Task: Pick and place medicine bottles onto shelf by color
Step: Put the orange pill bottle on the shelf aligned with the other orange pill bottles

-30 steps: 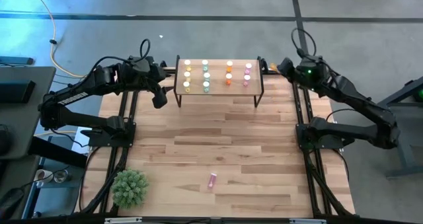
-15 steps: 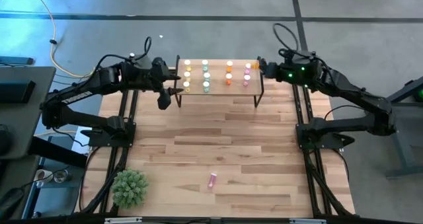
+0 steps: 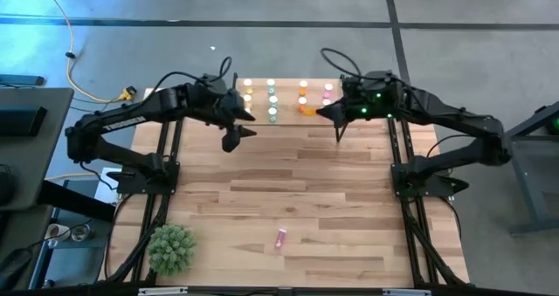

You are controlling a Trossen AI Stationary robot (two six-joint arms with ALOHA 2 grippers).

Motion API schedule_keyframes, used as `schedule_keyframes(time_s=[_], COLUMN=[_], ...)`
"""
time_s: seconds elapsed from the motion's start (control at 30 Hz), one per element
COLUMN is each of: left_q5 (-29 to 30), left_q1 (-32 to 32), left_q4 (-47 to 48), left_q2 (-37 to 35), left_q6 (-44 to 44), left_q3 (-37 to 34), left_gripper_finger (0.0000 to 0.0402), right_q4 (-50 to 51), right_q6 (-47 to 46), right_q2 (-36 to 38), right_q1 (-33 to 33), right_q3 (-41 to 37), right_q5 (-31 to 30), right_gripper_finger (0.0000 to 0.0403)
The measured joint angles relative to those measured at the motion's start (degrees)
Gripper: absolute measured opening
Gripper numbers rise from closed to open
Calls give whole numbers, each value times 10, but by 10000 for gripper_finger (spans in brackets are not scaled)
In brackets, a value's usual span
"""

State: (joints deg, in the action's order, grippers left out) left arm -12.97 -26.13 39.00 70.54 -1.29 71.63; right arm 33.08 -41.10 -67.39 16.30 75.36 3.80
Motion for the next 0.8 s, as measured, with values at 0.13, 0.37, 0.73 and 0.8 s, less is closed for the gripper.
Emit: schedule_keyframes(time_s=[0.13,0.37,0.73,0.8], left_q5=[-34,-96,-164,-164], left_q1=[0,18,69,82], left_q4=[0,7,44,53], left_q2=[15,22,22,22], left_q6=[12,0,-27,-41], left_q3=[0,0,0,0], left_gripper_finger=[227,227,227,227], right_q4=[-10,-68,-148,-150], right_q6=[-5,-45,-99,-112], right_q2=[-22,-66,-134,-140], right_q1=[-20,-83,-172,-187], right_q3=[1,1,2,2], right_q5=[29,20,-18,-24], right_gripper_finger=[105,105,105,105])
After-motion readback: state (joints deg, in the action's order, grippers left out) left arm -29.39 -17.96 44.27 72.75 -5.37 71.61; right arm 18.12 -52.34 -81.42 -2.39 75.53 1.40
